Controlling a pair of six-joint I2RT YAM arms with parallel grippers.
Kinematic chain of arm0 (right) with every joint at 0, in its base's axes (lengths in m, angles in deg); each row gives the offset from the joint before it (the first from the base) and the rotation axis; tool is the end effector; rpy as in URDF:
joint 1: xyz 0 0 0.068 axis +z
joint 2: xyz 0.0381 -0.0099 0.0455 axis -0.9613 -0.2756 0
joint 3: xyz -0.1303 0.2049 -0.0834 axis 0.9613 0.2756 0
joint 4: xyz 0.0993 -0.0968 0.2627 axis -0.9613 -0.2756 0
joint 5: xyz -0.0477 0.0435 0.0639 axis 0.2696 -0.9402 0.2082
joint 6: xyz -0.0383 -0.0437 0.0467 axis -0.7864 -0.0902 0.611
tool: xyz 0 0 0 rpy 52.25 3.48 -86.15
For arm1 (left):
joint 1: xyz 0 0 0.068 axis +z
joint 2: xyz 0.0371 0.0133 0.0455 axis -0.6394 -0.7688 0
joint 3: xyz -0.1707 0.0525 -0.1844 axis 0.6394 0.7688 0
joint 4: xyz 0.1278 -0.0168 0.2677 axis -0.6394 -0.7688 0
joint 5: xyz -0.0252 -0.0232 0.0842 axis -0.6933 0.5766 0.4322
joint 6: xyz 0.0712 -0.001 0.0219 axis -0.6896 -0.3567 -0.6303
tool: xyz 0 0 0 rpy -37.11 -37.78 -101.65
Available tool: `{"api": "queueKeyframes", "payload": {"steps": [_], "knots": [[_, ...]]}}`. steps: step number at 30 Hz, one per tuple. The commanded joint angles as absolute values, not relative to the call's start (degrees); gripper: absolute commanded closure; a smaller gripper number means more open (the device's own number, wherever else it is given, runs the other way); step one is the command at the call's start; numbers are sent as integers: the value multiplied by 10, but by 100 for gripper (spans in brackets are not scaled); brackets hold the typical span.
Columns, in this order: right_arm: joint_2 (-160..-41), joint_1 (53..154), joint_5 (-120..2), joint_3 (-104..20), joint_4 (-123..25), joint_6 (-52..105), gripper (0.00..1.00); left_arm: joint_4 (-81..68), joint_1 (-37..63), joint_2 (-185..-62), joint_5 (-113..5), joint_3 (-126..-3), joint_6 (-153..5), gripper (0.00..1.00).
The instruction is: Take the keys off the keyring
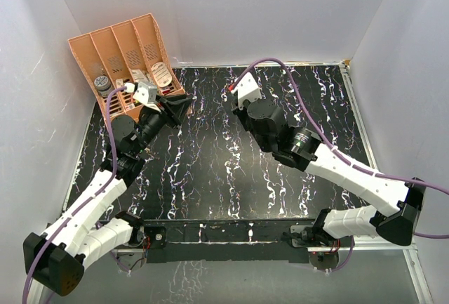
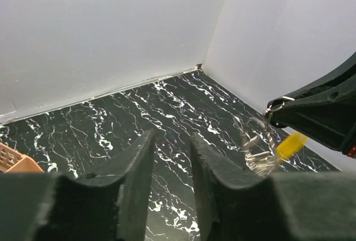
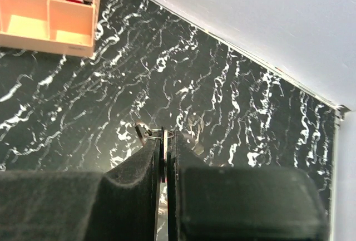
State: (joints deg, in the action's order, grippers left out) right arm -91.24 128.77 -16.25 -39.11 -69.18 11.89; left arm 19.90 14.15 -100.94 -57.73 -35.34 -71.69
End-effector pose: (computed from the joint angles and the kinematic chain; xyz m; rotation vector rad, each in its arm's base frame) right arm 0.2261 0.2579 0.3729 -0.5890 1.7480 -0.0125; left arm 0.2533 -0.1358 0.3650 0.3125 1.2474 -0.7307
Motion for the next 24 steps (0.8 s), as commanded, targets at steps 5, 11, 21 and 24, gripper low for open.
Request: {"api": "queueKeyframes", "payload": {"steps": [5, 11, 21, 24], "knots": [[-925, 1301, -121, -464, -716, 41, 100, 307, 144, -1066, -692, -364, -686, 64], [-937, 1313, -89, -496, -724, 3, 100, 370, 143, -1096, -739, -361, -661, 63], [-964, 1331, -84, -521, -715, -10, 100, 499, 142, -1123, -835, -352, -658, 40], [-965, 1337, -84, -519, -708, -9, 100, 514, 139, -1141, -860, -357, -664, 32]]}}
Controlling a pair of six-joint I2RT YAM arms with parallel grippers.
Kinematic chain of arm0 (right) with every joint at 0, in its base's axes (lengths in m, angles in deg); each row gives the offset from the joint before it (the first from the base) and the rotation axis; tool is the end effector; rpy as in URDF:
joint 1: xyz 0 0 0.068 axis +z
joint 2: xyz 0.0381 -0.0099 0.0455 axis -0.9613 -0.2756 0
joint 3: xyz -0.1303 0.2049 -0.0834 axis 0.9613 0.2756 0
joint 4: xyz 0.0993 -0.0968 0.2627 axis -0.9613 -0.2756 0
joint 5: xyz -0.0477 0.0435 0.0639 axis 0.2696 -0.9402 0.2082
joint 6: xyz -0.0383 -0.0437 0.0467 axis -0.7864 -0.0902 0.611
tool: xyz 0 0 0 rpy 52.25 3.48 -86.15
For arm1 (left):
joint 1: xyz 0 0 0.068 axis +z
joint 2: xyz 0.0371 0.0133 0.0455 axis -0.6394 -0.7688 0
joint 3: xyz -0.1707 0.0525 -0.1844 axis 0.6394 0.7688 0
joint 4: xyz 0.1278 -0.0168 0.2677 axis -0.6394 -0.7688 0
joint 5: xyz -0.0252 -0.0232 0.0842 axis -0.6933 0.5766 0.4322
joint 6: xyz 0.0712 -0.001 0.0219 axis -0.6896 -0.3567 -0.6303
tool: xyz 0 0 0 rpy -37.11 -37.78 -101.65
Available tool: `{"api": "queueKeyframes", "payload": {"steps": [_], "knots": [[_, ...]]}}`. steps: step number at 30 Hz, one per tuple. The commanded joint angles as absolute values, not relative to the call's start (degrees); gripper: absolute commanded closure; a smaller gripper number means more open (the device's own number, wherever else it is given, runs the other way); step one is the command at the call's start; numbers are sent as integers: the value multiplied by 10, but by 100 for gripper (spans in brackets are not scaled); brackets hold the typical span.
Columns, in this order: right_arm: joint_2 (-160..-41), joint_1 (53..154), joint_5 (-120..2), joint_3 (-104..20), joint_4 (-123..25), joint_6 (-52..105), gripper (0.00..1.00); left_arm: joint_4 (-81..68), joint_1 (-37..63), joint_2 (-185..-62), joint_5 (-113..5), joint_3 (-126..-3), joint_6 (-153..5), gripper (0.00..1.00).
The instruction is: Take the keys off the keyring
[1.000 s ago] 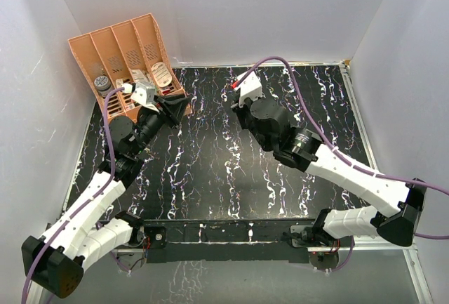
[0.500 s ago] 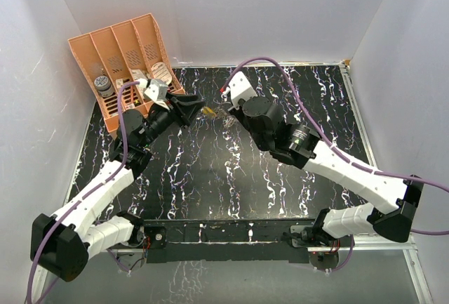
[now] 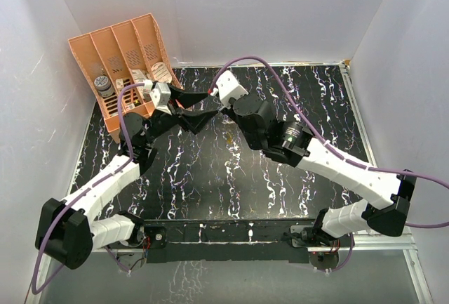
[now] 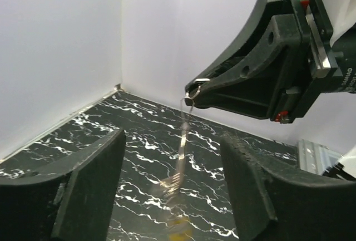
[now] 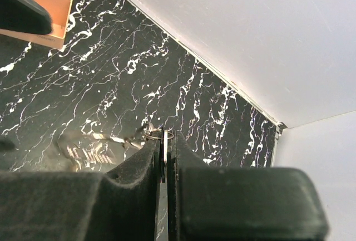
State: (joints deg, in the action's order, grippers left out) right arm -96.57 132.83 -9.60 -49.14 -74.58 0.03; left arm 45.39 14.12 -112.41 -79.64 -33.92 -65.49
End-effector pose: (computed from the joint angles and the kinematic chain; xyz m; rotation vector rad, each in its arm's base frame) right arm 0.2179 0.2797 0.4021 -0.7541 1.6722 -0.2200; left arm 0.2590 -0.1630 0.3481 0.6114 1.0133 -1.0159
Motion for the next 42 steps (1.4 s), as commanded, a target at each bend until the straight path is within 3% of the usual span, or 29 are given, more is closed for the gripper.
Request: {"api": "queueKeyframes", "payload": {"steps": [1, 20, 31, 42], "knots": [[-964, 1339, -84, -519, -706, -8, 100, 523, 137, -1146, -862, -355, -666, 31], [-961, 1360, -90, -524, -712, 1, 100, 561, 45, -1230, -794, -361, -754, 35], [-956, 1363, -91, -514, -708, 5, 100, 602, 17, -1214, -687, -323, -801, 41], [-954, 1366, -93, -514, -707, 8, 100, 626, 13, -1224, -669, -318, -804, 46]]}}
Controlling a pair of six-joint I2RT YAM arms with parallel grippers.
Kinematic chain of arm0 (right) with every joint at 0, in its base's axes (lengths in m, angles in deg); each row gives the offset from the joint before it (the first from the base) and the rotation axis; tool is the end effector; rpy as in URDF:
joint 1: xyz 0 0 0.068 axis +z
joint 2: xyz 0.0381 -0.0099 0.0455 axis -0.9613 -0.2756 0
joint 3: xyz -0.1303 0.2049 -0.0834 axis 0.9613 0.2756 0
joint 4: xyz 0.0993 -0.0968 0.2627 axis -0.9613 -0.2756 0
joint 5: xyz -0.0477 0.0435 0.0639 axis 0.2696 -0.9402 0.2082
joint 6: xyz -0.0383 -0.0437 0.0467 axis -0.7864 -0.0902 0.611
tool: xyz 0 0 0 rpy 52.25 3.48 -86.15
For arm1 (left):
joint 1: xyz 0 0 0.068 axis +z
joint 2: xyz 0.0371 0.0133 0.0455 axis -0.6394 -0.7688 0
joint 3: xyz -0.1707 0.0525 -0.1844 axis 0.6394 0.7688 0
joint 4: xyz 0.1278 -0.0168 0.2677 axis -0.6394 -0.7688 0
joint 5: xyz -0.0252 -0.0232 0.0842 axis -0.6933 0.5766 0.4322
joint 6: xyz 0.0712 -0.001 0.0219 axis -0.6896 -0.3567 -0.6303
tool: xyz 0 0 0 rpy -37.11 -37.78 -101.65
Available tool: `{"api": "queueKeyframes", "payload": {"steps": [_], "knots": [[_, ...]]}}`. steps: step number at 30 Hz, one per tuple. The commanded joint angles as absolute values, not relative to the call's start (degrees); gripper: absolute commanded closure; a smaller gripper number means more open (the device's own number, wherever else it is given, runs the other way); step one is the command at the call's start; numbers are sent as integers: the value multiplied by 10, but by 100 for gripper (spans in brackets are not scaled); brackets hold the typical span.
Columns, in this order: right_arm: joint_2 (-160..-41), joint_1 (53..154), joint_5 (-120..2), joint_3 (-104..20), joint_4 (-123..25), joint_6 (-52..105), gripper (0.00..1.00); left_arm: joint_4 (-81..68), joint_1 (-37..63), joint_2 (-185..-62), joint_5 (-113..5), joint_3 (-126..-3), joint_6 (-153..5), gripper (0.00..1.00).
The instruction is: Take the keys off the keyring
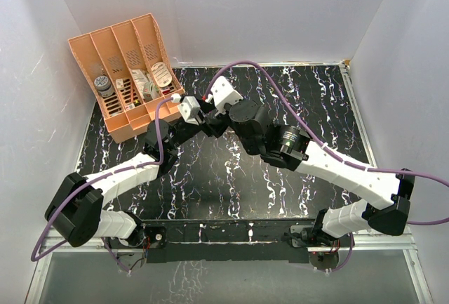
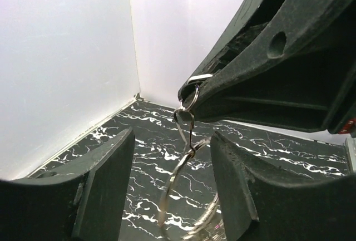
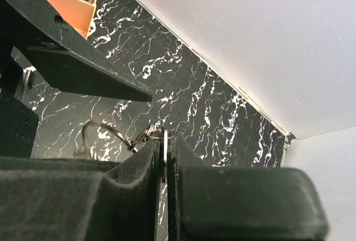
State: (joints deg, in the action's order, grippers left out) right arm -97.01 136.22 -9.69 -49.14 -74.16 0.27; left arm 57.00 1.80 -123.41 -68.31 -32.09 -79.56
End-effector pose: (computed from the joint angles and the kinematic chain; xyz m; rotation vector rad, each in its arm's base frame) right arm 0.2021 0.2944 0.4004 -0.8003 1.6490 -0.1742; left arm 0.2501 -0.2255 0.3035 0.6491 0.9288 -0.8989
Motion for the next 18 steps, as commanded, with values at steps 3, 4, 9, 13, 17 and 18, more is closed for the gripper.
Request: {"api": "queueKeyframes", "payload": {"steps": [3, 4, 9, 13, 17, 18], "knots": [[-953, 1367, -94, -514, -706, 9, 100, 627, 12, -1226, -662, -317, -805, 55], [-952, 1367, -94, -514, -705, 9, 100, 628, 12, -1227, -660, -317, -805, 57], [-950, 1368, -92, -513, -703, 10, 100, 623, 11, -1227, -664, -319, -810, 64], [-949, 1368, -93, -513, -702, 10, 100, 621, 11, -1231, -670, -319, -810, 66], [-947, 1369, -93, -512, -700, 10, 100, 625, 10, -1232, -670, -313, -808, 68], [-946, 1369, -93, -511, -699, 10, 100, 628, 9, -1232, -670, -312, -808, 68]]}}
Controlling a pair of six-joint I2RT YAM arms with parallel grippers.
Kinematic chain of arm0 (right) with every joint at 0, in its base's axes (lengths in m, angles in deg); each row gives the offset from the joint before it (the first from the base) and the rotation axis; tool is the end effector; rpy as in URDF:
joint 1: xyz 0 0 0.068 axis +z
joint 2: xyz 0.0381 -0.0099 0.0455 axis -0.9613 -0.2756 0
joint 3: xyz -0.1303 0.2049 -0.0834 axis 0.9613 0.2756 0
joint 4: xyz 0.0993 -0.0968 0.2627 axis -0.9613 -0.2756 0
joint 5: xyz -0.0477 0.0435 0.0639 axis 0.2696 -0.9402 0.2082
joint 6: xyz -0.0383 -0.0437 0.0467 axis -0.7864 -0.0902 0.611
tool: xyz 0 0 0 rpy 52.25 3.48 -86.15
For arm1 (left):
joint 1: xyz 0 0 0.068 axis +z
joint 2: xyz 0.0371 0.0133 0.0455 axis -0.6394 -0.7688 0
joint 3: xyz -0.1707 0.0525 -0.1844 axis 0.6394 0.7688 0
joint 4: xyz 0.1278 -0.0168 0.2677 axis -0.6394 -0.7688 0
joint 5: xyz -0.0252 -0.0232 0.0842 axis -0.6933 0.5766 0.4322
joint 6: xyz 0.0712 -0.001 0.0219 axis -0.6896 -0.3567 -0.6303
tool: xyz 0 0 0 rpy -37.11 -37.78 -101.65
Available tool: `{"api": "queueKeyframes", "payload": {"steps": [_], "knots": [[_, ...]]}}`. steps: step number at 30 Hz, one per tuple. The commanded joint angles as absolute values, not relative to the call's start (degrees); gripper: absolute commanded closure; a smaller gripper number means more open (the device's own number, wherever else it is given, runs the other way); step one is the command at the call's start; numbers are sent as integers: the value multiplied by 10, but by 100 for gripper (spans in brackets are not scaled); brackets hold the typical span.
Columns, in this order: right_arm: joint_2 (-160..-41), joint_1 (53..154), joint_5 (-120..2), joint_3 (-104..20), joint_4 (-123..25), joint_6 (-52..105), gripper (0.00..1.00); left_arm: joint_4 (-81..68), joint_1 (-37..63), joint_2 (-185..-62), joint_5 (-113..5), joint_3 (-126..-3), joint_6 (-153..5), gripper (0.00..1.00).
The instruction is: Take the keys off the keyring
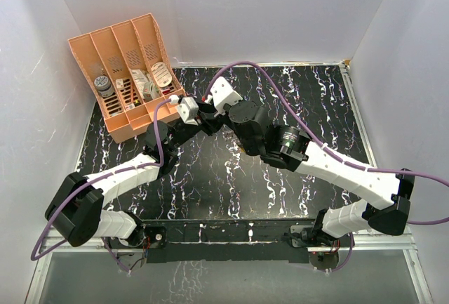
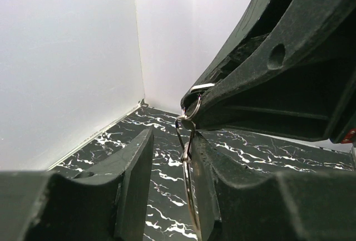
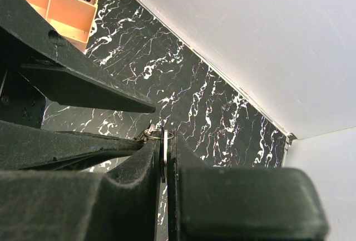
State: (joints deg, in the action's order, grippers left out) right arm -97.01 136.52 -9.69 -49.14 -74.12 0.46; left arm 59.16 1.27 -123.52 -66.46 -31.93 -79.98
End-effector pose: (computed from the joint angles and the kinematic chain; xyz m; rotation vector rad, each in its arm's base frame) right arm 0.2006 0.2955 0.4005 -0.8012 1.6477 -0.1678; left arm 0.2479 -0.2253 0.3065 0.6202 0.8999 -0.8835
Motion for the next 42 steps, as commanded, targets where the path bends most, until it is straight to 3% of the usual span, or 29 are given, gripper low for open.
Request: {"api": "queueKeyframes", "payload": {"steps": [1, 42], "knots": [[-945, 1369, -92, -509, -697, 10, 100, 629, 9, -1233, -670, -310, -807, 69], [-937, 1369, -91, -491, -691, 14, 100, 632, 3, -1233, -689, -327, -810, 78]]}}
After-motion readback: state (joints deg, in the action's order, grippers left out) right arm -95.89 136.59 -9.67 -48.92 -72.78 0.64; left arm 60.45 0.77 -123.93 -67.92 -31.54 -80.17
